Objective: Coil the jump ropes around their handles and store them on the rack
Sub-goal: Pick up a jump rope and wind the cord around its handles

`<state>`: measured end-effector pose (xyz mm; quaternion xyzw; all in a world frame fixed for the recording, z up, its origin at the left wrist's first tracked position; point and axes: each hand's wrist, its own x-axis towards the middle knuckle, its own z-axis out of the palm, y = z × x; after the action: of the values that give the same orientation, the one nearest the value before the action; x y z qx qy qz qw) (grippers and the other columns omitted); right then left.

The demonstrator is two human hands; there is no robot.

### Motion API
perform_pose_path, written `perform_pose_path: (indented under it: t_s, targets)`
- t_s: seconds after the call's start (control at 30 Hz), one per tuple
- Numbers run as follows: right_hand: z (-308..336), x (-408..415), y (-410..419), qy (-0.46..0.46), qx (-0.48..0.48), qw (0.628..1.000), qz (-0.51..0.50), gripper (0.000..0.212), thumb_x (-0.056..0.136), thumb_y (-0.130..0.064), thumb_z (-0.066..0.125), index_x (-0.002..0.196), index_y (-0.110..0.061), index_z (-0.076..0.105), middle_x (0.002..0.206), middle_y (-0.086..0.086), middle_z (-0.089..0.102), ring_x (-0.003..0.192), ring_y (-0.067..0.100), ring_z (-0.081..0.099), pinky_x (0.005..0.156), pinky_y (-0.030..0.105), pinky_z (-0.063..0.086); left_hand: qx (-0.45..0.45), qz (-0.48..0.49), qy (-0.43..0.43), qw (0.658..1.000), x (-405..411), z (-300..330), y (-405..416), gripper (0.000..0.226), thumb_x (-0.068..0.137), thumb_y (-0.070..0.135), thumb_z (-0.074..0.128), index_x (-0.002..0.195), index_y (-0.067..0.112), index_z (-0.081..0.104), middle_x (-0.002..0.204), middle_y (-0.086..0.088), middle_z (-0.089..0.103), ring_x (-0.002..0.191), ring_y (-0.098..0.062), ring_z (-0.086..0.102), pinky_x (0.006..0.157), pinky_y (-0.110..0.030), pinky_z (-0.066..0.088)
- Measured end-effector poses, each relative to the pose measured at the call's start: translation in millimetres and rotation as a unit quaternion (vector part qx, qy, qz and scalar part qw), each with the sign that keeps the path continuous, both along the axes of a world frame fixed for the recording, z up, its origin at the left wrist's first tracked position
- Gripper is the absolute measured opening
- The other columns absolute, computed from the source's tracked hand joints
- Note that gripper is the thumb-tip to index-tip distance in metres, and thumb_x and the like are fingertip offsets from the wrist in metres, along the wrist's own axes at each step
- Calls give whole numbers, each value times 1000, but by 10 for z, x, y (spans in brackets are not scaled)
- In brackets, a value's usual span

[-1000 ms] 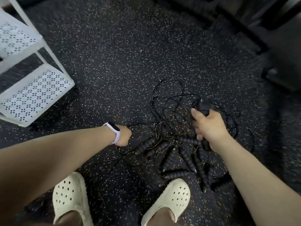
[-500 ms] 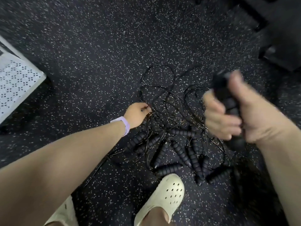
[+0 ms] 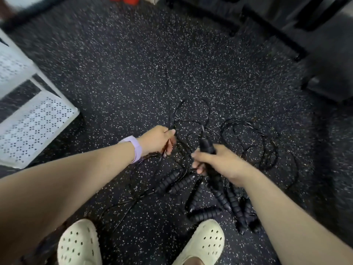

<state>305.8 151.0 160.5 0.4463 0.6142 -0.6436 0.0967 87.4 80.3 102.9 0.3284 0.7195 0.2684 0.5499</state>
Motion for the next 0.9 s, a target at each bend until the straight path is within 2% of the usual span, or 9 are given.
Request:
perform_pose_path:
  t_s: [0.13, 0.27, 0.37, 0.47, 0.57, 0.63, 0.7, 0.8, 0.9]
  targets:
    - [154, -317, -277, 25, 1, 1000, 18, 23, 97, -33, 72, 115, -21, 67, 105, -4, 80, 85, 17, 73, 92, 41, 58, 44, 100, -22, 994, -4, 581, -191, 37, 111, 29, 41, 96, 3, 63, 58, -5, 52, 41, -16, 47, 37, -23, 37]
    - [459, -604, -591, 84, 20, 996, 5, 21, 98, -23, 69, 115, -11, 66, 108, 5, 79, 72, 13, 69, 75, 30, 57, 31, 157, 28, 987, -76, 1100, -435, 37, 109, 38, 46, 94, 8, 62, 67, -1, 49, 46, -15, 37, 39, -24, 29]
    - [681, -698, -734, 103, 48, 994, 1, 14, 100, -20, 67, 108, -10, 63, 96, 12, 77, 65, 12, 66, 66, 27, 54, -26, 117, 91, 989, -171, 1451, -634, 29, 109, 30, 44, 93, 12, 61, 72, -5, 60, 39, -14, 44, 38, -23, 31]
    - [836, -653, -783, 87, 88, 992, 9, 15, 98, -28, 70, 93, -20, 58, 72, 3, 67, 62, 16, 62, 67, 31, 50, -95, 35, 127, 987, -270, 1773, -888, 38, 106, 43, 48, 105, 7, 62, 68, -3, 71, 39, -11, 50, 38, -23, 33]
    - [881, -497, -770, 23, 128, 991, 9, 19, 95, -40, 72, 92, -25, 60, 66, -3, 69, 57, 10, 62, 68, 30, 50, -125, -48, 186, 973, -369, 2093, -1115, 53, 99, 59, 52, 96, 12, 75, 62, 7, 69, 62, -24, 61, 61, -28, 45]
    - [877, -394, -765, 3, 137, 990, -18, 19, 93, -41, 74, 94, -25, 64, 68, -5, 71, 60, 10, 64, 69, 30, 51, -101, -34, 190, 976, -392, 2252, -1215, 46, 97, 60, 55, 93, 20, 78, 92, -1, 77, 105, -32, 70, 98, -43, 50]
    - [853, -298, -774, -3, 138, 989, -59, 20, 91, -40, 76, 94, -22, 68, 71, -5, 72, 65, 13, 65, 70, 31, 51, -57, 11, 195, 979, -361, 2396, -1268, 39, 98, 56, 56, 90, 23, 76, 112, -11, 74, 115, -32, 65, 110, -53, 42]
    - [802, -184, -762, -25, 146, 984, -98, 23, 90, -42, 77, 92, -21, 67, 84, -1, 73, 75, 18, 67, 74, 34, 51, 24, 92, 221, 971, -378, 2540, -1228, 44, 102, 58, 46, 90, 22, 68, 78, 3, 63, 71, -14, 60, 77, -36, 52]
    - [803, -140, -713, -97, 182, 978, -25, 25, 92, -45, 74, 103, -25, 64, 100, -8, 70, 89, 11, 65, 77, 31, 50, 105, 203, 97, 969, -402, 2703, -1095, 50, 109, 47, 36, 79, 14, 58, 53, 8, 41, 46, -11, 35, 49, -28, 30]
